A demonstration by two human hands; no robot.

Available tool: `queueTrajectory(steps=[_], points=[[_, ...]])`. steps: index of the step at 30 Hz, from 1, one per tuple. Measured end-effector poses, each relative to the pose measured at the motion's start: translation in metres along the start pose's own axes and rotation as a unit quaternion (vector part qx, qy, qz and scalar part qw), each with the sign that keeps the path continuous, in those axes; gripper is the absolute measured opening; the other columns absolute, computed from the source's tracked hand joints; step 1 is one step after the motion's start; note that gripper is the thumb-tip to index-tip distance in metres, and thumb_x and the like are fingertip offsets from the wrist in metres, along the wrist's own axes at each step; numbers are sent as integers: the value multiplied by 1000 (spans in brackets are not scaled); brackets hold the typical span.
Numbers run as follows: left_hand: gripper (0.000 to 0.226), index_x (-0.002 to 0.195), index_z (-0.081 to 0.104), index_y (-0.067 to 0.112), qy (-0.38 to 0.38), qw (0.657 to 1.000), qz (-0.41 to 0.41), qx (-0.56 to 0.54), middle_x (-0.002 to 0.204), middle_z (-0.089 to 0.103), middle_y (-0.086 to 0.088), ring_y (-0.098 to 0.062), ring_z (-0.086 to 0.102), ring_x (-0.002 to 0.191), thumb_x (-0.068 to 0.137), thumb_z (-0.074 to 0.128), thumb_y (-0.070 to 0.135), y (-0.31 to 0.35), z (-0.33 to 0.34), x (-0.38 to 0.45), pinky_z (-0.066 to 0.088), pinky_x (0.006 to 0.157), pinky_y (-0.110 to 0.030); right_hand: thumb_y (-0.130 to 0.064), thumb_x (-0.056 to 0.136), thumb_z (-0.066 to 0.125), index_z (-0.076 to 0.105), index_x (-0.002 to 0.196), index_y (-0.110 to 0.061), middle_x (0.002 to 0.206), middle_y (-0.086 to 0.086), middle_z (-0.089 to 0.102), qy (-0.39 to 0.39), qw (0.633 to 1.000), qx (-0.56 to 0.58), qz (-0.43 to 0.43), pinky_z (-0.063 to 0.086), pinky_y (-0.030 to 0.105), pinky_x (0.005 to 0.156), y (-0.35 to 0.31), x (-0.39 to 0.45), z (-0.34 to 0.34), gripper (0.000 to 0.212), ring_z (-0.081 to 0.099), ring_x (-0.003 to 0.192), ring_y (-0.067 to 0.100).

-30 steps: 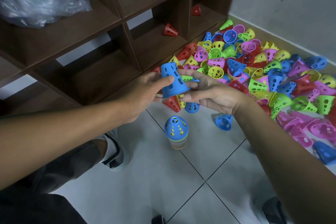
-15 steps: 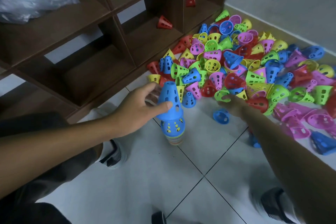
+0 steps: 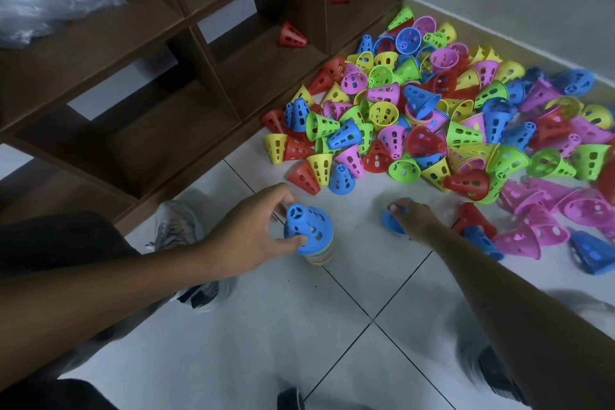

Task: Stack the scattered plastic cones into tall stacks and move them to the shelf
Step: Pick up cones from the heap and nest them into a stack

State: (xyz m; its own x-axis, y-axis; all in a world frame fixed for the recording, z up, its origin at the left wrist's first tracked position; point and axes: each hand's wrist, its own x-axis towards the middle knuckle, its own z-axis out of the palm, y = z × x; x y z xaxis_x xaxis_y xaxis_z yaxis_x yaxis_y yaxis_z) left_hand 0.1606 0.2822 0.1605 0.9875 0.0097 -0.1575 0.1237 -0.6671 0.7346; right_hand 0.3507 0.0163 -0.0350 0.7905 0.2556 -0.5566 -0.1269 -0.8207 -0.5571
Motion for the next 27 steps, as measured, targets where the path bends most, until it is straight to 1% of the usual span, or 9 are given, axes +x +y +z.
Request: queueTrajectory(steps=[2,5,8,10,13,17,21,24,27], points=[[35,102,58,23,-3,1000,0,10,105,68,13,-8,64,101,78,84,28,-6,2,2,53,87,-40,-34,103,47,66,122,-22,127,14,59,3,1000,29,-2,58,46,83,-2,-2,1,29,59,108,32],[36,102,58,24,-5,1000,3,18,106,67,13,-9,64,100,77,84,27,-10,6,5,53,86,-39,-34,102,50,63,122,-22,127,11,55,0,991,132,20,59,43,71,-13,-7,-2,26,56,107,29],[36,101,57,25,-5,1000,-7,19,107,67,14,-6,63,100,77,84,28,-10,8,8,53,86,-36,-35,102,53,52,123,-29,129,8,51,-7,967,255,17,60,42,73,-36,-15,-11,22,56,108,26],[38,103,57,28,-8,999,-16,32,109,66,16,-3,60,102,77,84,32,-9,7,8,51,87,-32,-35,101,55,43,127,-29,131,6,51,-25,945,325,-1,59,42,75,-55,-22,-22,29,60,103,21],[50,113,57,33,-12,999,-36,34,112,63,20,2,57,108,73,86,43,-6,4,10,48,89,-20,-32,98,62,36,133,-30,136,6,53,-77,908,411,-39,60,44,85,-86,-32,-41,44,63,115,24],[69,126,58,27,9,991,-90,-102,121,64,16,9,58,111,69,73,62,10,-5,17,42,89,-4,-25,90,73,30,142,-31,130,4,60,-158,881,432,-113,56,43,94,-123,-49,-57,67,66,117,22],[50,119,65,21,49,965,-129,-224,114,72,7,-1,65,108,85,67,57,22,-14,33,46,90,-16,-17,80,81,29,141,-35,132,12,54,-203,866,423,-174,54,43,99,-156,-73,-63,82,62,121,23],[46,115,67,24,71,948,-157,-267,110,75,3,-15,68,106,88,60,61,29,-21,42,51,89,-25,-12,72,83,29,143,-36,134,11,49,-228,859,409,-208,52,46,102,-174,-91,-66,93,64,120,26],[45,119,68,22,64,928,-173,-325,113,75,-2,-21,69,108,90,60,55,31,-28,44,52,97,-35,-6,75,83,26,146,-39,138,12,48,-232,868,369,-237,55,43,98,-184,-105,-69,97,68,112,27]])
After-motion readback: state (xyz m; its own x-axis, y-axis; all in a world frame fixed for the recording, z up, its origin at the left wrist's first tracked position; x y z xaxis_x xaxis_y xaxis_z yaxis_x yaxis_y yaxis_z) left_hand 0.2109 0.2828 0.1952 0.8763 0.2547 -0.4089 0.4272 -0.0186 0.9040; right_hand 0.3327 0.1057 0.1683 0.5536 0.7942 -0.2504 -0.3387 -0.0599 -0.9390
